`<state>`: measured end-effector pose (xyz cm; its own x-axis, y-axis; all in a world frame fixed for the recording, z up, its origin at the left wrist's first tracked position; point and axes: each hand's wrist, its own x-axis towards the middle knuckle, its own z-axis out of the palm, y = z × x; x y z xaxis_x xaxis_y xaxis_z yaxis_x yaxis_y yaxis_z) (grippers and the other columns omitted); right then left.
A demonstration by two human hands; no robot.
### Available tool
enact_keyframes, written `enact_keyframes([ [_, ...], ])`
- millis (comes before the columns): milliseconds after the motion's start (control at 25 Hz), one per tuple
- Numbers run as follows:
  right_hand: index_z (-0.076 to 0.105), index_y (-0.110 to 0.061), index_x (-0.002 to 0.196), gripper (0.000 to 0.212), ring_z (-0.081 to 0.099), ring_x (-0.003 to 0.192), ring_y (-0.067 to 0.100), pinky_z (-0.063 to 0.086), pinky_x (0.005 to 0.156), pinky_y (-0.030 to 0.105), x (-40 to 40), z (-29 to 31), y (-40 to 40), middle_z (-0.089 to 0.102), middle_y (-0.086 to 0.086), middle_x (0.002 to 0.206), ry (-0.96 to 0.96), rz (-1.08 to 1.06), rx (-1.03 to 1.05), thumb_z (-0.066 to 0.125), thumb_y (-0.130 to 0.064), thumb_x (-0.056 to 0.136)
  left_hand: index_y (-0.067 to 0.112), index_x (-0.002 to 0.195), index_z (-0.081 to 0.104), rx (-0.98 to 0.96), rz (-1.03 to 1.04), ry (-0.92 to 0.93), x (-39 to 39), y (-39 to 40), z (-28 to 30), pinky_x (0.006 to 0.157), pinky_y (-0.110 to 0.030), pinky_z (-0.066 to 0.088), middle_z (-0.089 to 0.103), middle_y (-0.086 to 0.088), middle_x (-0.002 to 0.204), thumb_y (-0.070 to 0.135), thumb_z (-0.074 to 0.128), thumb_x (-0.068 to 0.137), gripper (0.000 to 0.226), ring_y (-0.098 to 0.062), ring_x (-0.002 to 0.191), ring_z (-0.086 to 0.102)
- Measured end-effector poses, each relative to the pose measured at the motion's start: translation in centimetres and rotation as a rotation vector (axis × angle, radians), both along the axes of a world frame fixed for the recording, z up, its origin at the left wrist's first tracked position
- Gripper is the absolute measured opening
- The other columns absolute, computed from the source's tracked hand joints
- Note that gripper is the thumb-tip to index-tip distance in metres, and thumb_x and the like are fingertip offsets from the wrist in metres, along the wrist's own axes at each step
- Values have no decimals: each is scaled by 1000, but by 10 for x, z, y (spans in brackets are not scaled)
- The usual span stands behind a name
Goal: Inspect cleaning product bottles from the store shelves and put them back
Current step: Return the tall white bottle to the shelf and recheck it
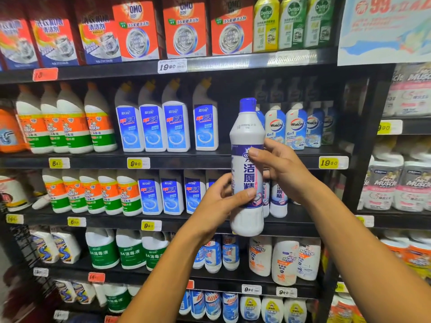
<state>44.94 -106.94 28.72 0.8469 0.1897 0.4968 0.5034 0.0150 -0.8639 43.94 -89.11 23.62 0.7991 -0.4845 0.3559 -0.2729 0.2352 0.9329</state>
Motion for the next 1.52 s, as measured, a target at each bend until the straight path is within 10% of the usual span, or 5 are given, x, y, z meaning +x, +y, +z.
enact_keyframes([
  [840, 64, -6, 117, 39, 71, 96, 26, 59, 81, 36, -7, 5, 1, 73, 14, 107, 60, 36, 43, 69, -25, 82, 18, 127, 57, 18, 5, 29, 4, -2, -8, 74, -20, 54, 74, -4, 114, 24, 76, 78, 53, -15, 101, 71],
  [1120, 58, -15, 110, 55, 70, 76, 3, 56, 62, 19, -14, 11, 27, 71, -2, 95, -6, -471, -26, 88, -38, 69, 35, 129, 50, 166, 500, -193, -11, -26, -37, 73, -5, 47, 63, 27, 107, 38, 87, 65, 75, 14, 94, 61],
  [1240, 60, -17, 107, 49, 68, 76, 6, 53, 60, 21, -16, 18, 15, 71, 2, 98, 79, -309, -7, 74, -53, 78, 13, 131, 57, -48, 222, -29, 4, -12, -33, 79, -18, 54, 74, 7, 109, 7, 84, 73, 64, -5, 98, 69],
  [1520, 54, -2, 131, 56, 61, 102, 25, 54, 85, 32, -14, 8, 4, 65, 14, 116, 245, 96, 118, 61, -38, 89, 0, 126, 62, -349, -311, 263, 10, 3, -31, 103, -52, 45, 58, -28, 129, 29, 90, 62, 76, -39, 114, 58],
])
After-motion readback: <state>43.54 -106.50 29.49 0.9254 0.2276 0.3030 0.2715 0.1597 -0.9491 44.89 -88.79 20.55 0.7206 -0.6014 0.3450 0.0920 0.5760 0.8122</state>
